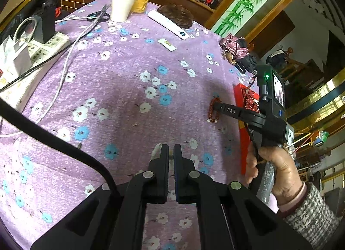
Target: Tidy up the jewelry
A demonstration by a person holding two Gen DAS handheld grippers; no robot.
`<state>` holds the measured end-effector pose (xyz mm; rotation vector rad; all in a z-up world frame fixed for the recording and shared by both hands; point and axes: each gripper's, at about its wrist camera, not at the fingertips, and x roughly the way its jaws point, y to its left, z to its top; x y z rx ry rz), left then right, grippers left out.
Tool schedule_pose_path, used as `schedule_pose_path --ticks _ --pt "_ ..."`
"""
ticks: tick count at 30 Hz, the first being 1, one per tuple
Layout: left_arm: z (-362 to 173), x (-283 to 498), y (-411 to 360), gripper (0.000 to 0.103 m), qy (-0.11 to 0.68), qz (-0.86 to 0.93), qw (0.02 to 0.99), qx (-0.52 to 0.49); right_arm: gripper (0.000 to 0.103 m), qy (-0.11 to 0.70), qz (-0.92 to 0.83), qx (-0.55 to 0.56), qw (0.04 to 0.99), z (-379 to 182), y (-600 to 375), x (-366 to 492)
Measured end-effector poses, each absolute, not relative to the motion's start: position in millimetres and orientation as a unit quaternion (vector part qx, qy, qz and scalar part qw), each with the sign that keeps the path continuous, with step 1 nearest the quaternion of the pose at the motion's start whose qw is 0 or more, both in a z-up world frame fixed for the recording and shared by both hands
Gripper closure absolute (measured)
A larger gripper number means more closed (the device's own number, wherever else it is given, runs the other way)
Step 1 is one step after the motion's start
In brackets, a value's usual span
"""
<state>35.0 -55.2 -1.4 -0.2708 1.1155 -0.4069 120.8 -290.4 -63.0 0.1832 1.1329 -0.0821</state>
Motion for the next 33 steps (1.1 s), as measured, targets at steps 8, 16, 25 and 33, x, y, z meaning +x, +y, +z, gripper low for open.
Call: schedule_pose_path --ticks 8,16,25,33 --pt "-0.8 39.8 -46.0 0.100 0.522 -0.188 0.820 -0.141 0.096 0.525 0.005 0.168 0.834 -48.0 -303.8 107.9" --pt "5.4 40.2 -56.9 0.100 0.518 -0.196 0.821 -0.140 0.096 0.491 0.042 0.216 0.843 -16.3 -312.7 80.5" --pt "19.9 31.8 -74.3 0.100 0.510 -0.211 0.824 -0.129 0.096 0.460 0.059 0.227 0.856 20.8 -330.4 41.7" --pt "44.9 26.5 -112.3 0.100 0.507 -0.260 0.812 -0.129 0.096 0.428 0.046 0.239 0.871 49.6 -373.3 -1.9"
